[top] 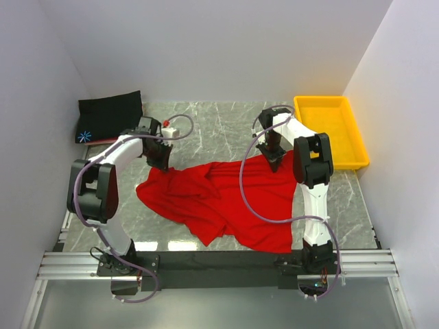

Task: Fold and stack the t-shirts
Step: Flatten the tshirt out

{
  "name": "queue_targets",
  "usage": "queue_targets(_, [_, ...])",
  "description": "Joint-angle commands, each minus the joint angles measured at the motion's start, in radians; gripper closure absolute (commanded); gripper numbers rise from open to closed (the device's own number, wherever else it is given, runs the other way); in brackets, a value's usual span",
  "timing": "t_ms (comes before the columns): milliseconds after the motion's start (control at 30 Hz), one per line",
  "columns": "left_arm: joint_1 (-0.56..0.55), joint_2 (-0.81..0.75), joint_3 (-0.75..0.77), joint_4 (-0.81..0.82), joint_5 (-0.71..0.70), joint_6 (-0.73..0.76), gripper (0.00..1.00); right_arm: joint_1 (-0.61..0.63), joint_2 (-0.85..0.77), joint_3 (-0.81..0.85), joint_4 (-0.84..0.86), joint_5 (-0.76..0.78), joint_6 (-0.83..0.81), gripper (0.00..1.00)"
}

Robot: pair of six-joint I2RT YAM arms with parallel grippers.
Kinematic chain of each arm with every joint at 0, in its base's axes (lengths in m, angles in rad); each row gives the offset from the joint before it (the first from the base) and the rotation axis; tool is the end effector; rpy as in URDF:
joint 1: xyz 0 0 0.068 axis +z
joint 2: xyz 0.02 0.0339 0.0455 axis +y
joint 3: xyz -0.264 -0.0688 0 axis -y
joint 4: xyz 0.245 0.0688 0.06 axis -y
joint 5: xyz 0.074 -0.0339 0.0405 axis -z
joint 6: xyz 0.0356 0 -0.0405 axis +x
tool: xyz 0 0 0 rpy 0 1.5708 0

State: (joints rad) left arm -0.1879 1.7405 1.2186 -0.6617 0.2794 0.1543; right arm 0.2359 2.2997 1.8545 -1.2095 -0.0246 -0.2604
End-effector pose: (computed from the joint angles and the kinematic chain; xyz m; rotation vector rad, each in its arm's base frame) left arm 0.3398 -0.0746 0.2034 0.5397 2.6810 -0.3934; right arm 0.4214 0.1022 0.1499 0.7495 -2.9645 -0.0392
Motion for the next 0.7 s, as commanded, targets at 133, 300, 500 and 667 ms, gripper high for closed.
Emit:
queue_targets(133, [0.077, -0.048, 0.013, 0.002, -0.005, 0.021, 0.99, -0.012, 0.009, -0.006, 0.007, 0.048, -0.023, 0.9])
queue_targets(300, [0.174, -0.104, -0.014, 0.016, -0.029, 0.002, 1.0, -0.012, 0.012, 0.002, 0.002, 0.043, -0.022, 0.9])
queue_targets(500, [0.286, -0.064, -0.045, 0.007, -0.031, -0.019, 0.99, -0.012, 0.007, 0.014, -0.001, 0.035, -0.028, 0.91])
queue_targets(667, [0.291, -0.085, -0.002, -0.012, 0.153, 0.014, 0.69, -0.012, -0.012, 0.028, -0.013, -0.03, -0.043, 0.9])
